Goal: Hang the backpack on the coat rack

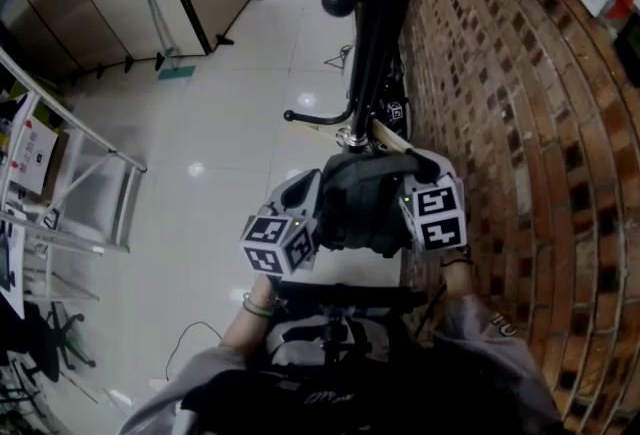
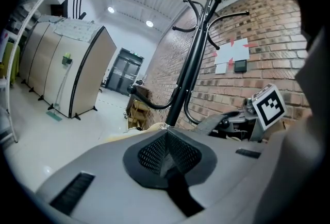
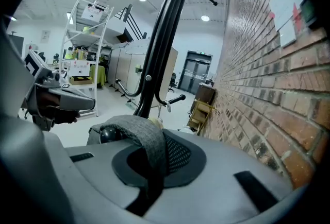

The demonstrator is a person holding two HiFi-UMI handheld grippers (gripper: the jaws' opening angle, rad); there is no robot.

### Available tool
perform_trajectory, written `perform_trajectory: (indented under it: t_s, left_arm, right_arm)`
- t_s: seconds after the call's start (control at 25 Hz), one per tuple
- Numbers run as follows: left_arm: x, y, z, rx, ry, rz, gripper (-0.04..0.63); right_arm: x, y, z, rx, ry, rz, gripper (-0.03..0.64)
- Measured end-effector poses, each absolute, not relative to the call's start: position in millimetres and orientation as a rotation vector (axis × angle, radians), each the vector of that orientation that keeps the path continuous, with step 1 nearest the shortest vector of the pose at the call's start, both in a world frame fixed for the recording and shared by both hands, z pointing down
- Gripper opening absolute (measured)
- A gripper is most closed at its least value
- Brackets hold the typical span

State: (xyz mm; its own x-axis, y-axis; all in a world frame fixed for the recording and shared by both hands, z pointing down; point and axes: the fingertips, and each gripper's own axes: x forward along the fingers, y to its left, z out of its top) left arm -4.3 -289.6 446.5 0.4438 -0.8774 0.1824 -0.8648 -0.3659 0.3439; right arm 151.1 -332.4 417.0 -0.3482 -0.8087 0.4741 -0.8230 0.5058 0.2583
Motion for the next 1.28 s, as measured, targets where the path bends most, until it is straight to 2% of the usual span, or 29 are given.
perform_trajectory:
  t_s: [0.4,0.96,1.28]
  left_arm:
    - [3,-295,456,2.299,-1.459,-0.017,0.006]
    - [4,-280,461,2.305,-1.422,0.021,0.006]
    - [3,-269,460,2.326,-1.400,0.036,0.006]
  right_arm:
    - [139,-344,438,1.191,-2.212,-0.059,0.009]
    - [125,-352,465,1.254,-2.213,-0.078,0.025]
    - [129,-343,462,1.289,-2.234,0.074,0.092]
